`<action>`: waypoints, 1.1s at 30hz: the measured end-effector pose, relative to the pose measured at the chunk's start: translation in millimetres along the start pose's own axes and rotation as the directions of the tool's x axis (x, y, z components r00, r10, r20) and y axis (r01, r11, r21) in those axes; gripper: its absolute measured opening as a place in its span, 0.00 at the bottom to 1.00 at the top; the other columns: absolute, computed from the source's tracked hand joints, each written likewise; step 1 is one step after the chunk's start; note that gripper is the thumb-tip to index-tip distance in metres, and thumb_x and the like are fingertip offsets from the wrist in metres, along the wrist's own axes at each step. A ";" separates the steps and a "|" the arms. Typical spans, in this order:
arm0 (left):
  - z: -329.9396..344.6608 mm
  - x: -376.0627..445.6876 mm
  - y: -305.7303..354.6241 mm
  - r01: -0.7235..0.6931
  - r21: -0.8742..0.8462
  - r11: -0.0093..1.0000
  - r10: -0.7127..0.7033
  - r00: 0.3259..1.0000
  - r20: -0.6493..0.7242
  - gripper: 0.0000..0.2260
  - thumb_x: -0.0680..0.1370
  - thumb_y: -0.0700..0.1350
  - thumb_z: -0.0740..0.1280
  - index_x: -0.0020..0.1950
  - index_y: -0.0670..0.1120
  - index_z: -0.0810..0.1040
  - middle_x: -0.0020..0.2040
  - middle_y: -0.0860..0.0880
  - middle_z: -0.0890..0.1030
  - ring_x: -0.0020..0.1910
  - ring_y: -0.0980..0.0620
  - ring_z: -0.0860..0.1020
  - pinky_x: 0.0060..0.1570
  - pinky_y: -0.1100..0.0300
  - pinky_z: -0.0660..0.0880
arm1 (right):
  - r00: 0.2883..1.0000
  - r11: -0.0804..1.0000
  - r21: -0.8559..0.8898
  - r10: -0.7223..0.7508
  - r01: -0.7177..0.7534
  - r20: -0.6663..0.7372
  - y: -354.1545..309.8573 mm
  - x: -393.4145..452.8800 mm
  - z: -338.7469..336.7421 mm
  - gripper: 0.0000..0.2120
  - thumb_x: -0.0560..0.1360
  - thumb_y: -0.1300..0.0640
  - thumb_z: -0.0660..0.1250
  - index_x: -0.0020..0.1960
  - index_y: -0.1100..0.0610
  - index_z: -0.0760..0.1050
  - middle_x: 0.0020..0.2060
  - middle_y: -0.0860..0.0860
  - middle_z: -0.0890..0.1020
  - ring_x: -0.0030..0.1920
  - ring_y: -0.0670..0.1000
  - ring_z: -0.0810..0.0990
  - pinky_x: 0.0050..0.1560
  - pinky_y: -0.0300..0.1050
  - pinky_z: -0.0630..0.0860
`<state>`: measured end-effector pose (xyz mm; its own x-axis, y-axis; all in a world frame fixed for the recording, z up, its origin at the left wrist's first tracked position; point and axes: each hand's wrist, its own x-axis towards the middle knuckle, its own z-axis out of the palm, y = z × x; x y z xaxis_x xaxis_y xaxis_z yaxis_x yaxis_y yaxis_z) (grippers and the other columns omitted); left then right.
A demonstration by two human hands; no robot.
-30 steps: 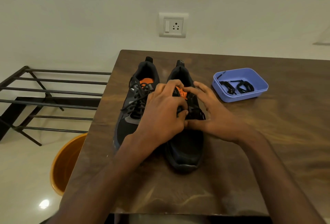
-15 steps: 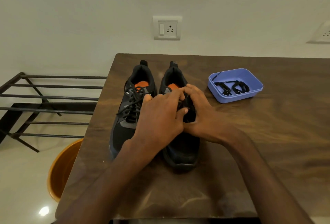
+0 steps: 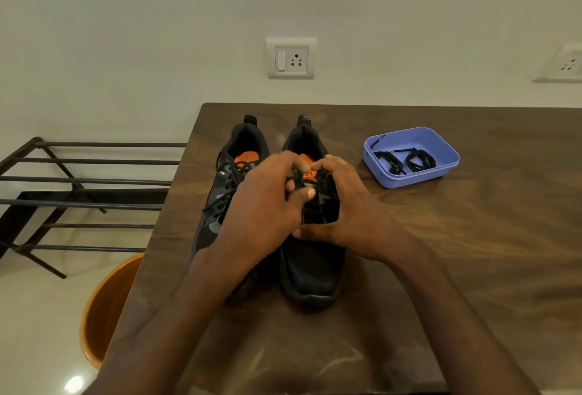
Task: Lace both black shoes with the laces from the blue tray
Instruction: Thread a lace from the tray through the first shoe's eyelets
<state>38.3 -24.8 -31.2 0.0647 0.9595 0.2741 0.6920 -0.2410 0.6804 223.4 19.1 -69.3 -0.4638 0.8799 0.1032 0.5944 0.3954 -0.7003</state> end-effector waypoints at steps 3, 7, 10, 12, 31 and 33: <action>8.8 -2.0 -4.2 -0.106 0.413 0.905 0.125 0.992 -0.018 0.09 0.80 0.45 0.71 0.60 0.51 0.78 0.54 0.54 0.74 0.44 0.54 0.77 0.42 0.55 0.79 | 1.000 1.000 -0.021 -0.010 0.010 -0.001 1.3 0.2 -0.3 0.51 0.57 0.29 0.79 0.74 0.36 0.59 0.78 0.41 0.57 0.71 0.48 0.70 0.66 0.57 0.77; 10.1 1.5 -8.6 -0.160 0.049 0.986 0.166 0.972 -0.164 0.06 0.80 0.36 0.69 0.51 0.48 0.78 0.49 0.53 0.79 0.46 0.54 0.79 0.47 0.52 0.80 | 1.000 1.000 -0.008 -0.016 0.016 -0.009 1.3 -0.6 -0.3 0.50 0.58 0.30 0.79 0.73 0.35 0.59 0.78 0.42 0.58 0.70 0.48 0.71 0.65 0.57 0.77; -5.0 4.3 7.6 -0.101 -0.647 0.756 -0.047 0.977 -0.208 0.08 0.83 0.33 0.62 0.51 0.45 0.75 0.50 0.45 0.84 0.49 0.50 0.84 0.42 0.60 0.78 | 1.000 1.000 0.009 0.013 -0.013 -0.002 -0.5 -0.6 -0.9 0.50 0.56 0.30 0.79 0.73 0.33 0.59 0.78 0.40 0.57 0.72 0.48 0.69 0.68 0.59 0.75; -10.1 5.8 12.8 -0.053 -0.786 0.615 -0.122 0.979 -0.161 0.04 0.85 0.34 0.59 0.54 0.42 0.71 0.44 0.44 0.82 0.40 0.49 0.81 0.33 0.63 0.72 | 1.000 1.000 -0.002 0.024 -0.024 0.004 -0.9 -0.1 -0.8 0.49 0.56 0.30 0.78 0.72 0.31 0.58 0.79 0.38 0.56 0.74 0.48 0.67 0.70 0.59 0.73; -30.8 4.6 -2.7 -0.040 -0.519 0.854 -0.173 0.919 -0.355 0.09 0.87 0.40 0.55 0.58 0.44 0.75 0.51 0.47 0.85 0.51 0.48 0.84 0.47 0.50 0.82 | 0.999 0.999 -0.019 0.028 -0.027 0.036 -1.6 -1.3 -3.8 0.50 0.57 0.27 0.76 0.74 0.33 0.58 0.80 0.39 0.53 0.76 0.48 0.63 0.71 0.60 0.71; -26.4 4.0 1.4 0.039 -0.729 0.684 -0.253 0.949 -0.186 0.09 0.88 0.41 0.52 0.59 0.43 0.72 0.47 0.45 0.85 0.44 0.48 0.85 0.37 0.57 0.78 | 0.999 1.000 -0.016 0.021 -0.021 0.025 -1.7 -1.5 -3.1 0.50 0.57 0.28 0.77 0.74 0.33 0.58 0.80 0.39 0.54 0.76 0.47 0.63 0.71 0.59 0.72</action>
<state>20.5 -25.1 -11.2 -0.2477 0.9448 0.2145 -0.0480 -0.2330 0.9713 225.1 17.9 -66.1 -0.4673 0.8813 0.0704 0.6146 0.3811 -0.6907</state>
